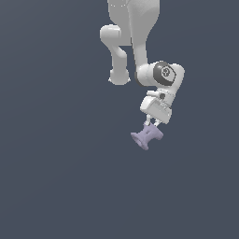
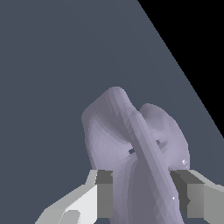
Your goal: Pick up the object and move it to a goal position.
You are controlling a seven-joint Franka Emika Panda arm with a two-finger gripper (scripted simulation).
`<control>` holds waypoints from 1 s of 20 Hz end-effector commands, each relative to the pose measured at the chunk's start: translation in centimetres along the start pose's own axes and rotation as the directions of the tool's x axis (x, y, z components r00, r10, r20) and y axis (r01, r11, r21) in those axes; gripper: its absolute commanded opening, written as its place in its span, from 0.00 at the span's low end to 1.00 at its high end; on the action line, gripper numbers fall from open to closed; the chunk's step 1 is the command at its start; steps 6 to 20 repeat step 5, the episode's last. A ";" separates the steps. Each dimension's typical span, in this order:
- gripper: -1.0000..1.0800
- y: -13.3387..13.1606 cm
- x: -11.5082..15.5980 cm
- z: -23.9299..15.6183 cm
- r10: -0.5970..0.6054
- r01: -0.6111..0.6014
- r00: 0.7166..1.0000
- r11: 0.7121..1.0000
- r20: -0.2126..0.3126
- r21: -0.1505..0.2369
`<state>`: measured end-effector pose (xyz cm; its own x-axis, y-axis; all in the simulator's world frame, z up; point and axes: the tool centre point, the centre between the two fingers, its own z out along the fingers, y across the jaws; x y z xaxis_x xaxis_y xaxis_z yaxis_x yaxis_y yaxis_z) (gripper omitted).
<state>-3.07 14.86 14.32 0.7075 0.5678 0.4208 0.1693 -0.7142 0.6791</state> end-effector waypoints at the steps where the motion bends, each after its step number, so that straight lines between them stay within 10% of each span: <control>1: 0.00 0.0 0.1 -0.5 -0.001 0.001 1.000 1.000 0.001 -0.001; 20: 0.00 0.0 0.2 -0.7 -0.002 0.002 1.000 1.000 0.001 -0.001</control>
